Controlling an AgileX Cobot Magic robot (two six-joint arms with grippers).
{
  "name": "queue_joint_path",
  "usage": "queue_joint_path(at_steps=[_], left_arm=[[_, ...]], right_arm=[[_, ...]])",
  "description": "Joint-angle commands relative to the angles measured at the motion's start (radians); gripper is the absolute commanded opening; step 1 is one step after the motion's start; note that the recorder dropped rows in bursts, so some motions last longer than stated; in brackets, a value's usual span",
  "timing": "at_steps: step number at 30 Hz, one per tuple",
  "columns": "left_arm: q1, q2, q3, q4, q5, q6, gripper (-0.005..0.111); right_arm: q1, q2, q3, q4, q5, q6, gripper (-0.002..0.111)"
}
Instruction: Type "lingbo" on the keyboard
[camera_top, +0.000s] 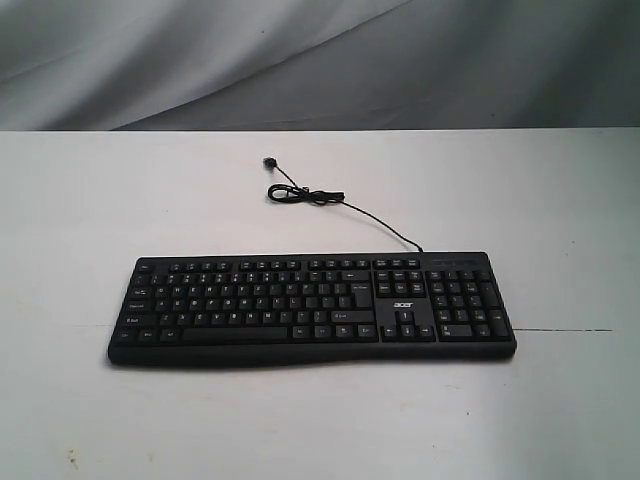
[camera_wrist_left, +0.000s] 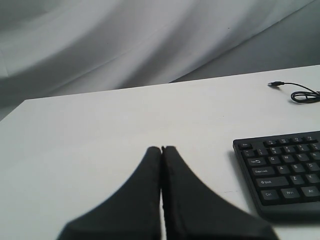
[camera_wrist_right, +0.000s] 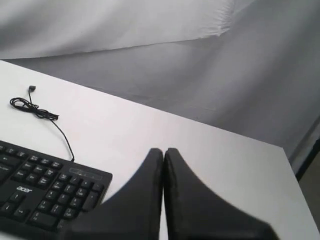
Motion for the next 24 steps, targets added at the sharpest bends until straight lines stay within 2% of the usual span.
queue_joint_path(at_steps=[1, 6, 14, 24], left_arm=[[-0.007, -0.004, 0.005, -0.002, -0.01, -0.004, 0.0], [-0.007, -0.004, 0.005, -0.002, -0.01, -0.004, 0.0], [-0.007, -0.004, 0.005, -0.002, -0.01, -0.004, 0.0], [-0.007, -0.004, 0.005, -0.002, -0.01, -0.004, 0.0]], right_arm=[[-0.007, -0.009, 0.056, -0.004, 0.005, 0.006, 0.0], [-0.015, -0.036, 0.085, -0.022, 0.001, 0.006, 0.0], [-0.156, -0.195, 0.144, -0.029, 0.019, 0.006, 0.0], [-0.157, -0.256, 0.211, -0.029, 0.079, 0.006, 0.0]])
